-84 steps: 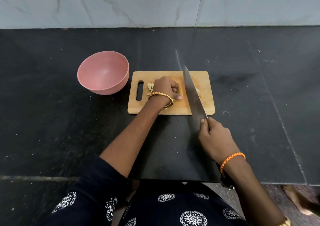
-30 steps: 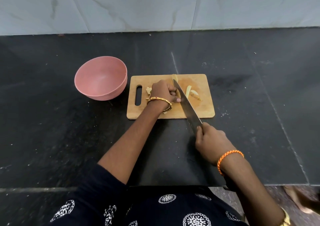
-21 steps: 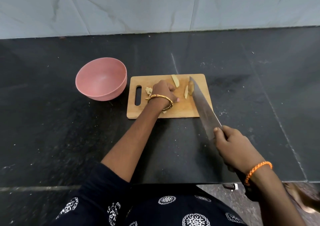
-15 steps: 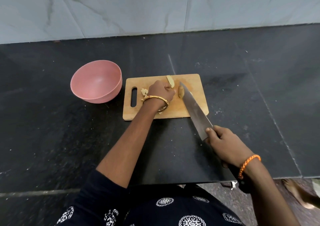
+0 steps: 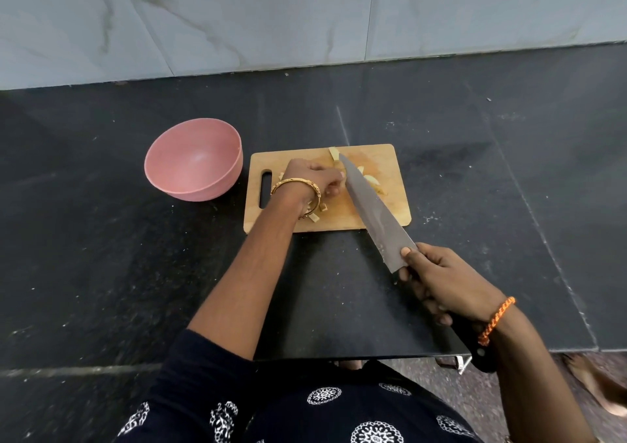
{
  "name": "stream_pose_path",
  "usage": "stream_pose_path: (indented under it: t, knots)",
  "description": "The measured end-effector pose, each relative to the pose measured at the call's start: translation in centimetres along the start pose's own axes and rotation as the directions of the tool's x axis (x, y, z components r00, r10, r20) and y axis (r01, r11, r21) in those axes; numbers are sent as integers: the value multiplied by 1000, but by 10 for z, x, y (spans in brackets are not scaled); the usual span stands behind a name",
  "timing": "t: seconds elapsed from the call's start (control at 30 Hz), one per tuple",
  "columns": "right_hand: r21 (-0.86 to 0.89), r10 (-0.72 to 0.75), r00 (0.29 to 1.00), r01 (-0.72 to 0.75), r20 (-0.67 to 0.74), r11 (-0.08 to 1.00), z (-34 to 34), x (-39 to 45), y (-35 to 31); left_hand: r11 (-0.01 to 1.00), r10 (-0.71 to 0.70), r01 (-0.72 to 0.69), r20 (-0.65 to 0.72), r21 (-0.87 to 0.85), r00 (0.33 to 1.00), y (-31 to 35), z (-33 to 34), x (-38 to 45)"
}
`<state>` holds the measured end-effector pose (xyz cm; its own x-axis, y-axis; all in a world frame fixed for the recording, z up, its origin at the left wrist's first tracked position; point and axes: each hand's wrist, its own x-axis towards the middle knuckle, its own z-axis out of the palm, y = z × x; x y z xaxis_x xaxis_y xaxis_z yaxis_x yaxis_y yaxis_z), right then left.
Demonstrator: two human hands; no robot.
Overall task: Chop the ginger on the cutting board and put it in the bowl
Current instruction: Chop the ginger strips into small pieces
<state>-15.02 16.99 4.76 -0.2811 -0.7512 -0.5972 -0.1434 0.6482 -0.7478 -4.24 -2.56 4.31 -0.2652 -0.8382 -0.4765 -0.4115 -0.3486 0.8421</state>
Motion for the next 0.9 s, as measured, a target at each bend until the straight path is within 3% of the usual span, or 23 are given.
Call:
stream_pose_path:
  t: [0.07, 0.13, 0.37, 0.53, 0.67, 0.8, 0.9]
  knots:
    - [33, -2, 995, 5, -96, 999, 0, 2, 1, 996, 29, -21, -90, 91, 996, -4, -2, 7]
    - [24, -13, 987, 17, -161, 1000, -2, 5, 2, 988, 39, -25, -88, 153, 995, -5, -1, 6]
    - [-36, -36, 987, 31, -155, 999, 2, 15, 1, 924, 171, -90, -191, 372, 967, -6, 16, 0]
    - [-67, -64, 987, 55, -146, 996, 6, 16, 1, 865, 185, -128, -71, 485, 980, -10, 10, -6]
    - [-147, -72, 984, 48, -162, 988, 8, 15, -4, 763, 305, -198, -72, 616, 950, -10, 0, -4]
    - [-233, -100, 979, 57, -179, 971, 14, 15, -11, 718, 342, -288, 39, 634, 939, -9, 4, -2]
    - [-290, -139, 967, 74, -211, 954, 22, 20, -15, 739, 367, -292, 1, 607, 930, -12, 6, 0]
